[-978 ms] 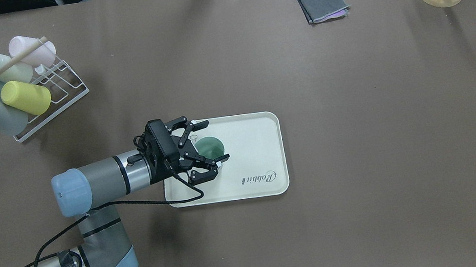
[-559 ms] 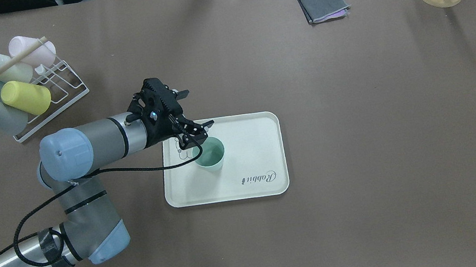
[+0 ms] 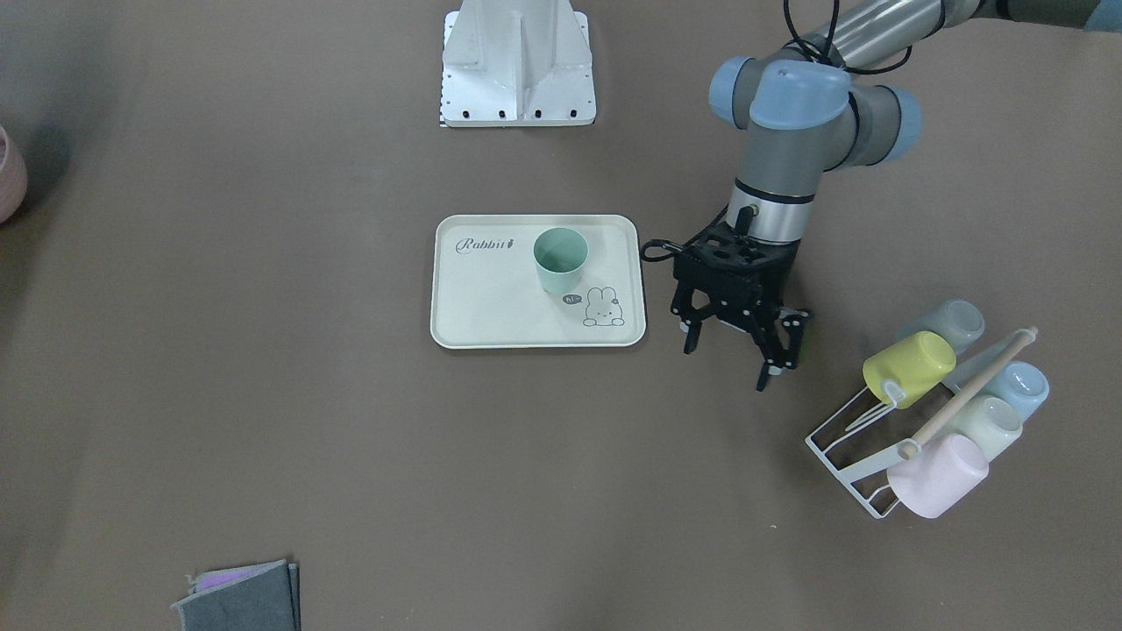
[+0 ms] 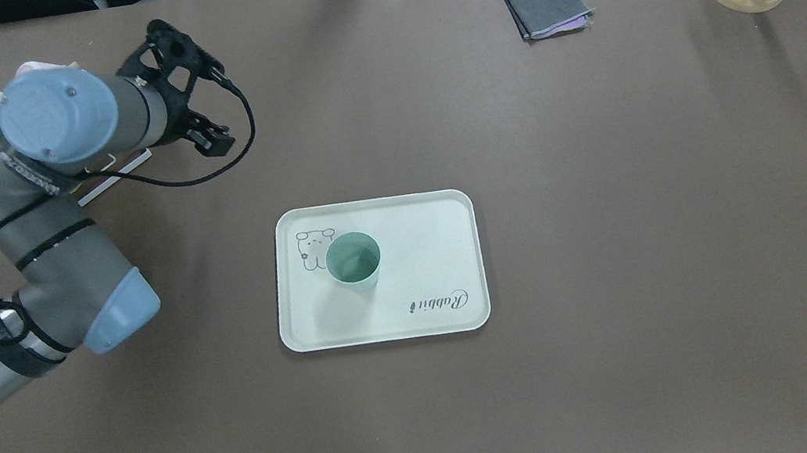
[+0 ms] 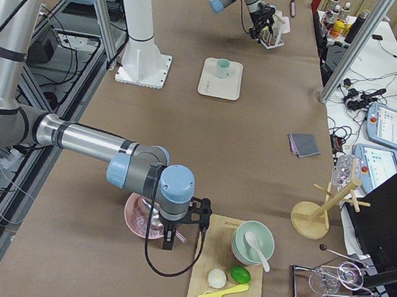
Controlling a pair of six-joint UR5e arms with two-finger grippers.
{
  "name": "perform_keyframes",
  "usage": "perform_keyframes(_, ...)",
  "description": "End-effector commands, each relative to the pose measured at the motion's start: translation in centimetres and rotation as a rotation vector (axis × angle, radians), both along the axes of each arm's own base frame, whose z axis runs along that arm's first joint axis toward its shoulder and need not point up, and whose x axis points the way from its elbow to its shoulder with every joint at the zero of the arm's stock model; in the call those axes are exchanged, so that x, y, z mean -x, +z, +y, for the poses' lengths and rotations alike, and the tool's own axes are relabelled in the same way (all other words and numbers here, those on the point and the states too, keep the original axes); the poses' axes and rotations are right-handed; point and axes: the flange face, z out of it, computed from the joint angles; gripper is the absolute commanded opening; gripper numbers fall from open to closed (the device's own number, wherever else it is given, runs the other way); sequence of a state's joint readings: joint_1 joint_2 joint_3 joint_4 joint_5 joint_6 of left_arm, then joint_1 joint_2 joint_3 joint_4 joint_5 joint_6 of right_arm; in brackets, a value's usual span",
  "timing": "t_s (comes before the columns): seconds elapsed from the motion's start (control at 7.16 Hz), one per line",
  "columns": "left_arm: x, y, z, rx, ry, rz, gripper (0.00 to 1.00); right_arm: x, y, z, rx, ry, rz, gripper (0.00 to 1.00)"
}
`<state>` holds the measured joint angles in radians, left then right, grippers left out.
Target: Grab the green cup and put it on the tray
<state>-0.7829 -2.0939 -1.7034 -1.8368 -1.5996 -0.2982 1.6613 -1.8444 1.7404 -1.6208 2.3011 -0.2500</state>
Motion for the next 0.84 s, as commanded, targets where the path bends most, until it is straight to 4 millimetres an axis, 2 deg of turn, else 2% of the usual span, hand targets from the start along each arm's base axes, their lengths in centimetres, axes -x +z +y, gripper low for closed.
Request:
perform_keyframes(0.0,10.6,-1.7,-3.2,0.193,-0.15,-0.167,0.99,0.0,-0.2,-0.2,-0.01,0.0,-0.002,1.0)
perform_keyframes(0.14,15.2,-1.9,-4.4,0.243,-0.204,-0.165,0.99,0.0,-0.1,-0.1,-0.007,0.0,-0.002,1.0)
perform_keyframes(0.28,17.8,0.5,-4.7,0.336,-0.173,-0.104,0.99,0.0,-0.1,-0.1,-0.008,0.0,-0.001,1.0)
perform_keyframes(0.56,26.4,6.7,-5.8,0.534,-0.139,0.094,0.99,0.0,-0.1,-0.1,-0.007,0.0,-0.002,1.0)
perform_keyframes(0.7,28.7,9.1,-5.0,0.626,-0.094,0.196,0.99,0.0,-0.1,-0.1,-0.007,0.0,-0.002,1.0)
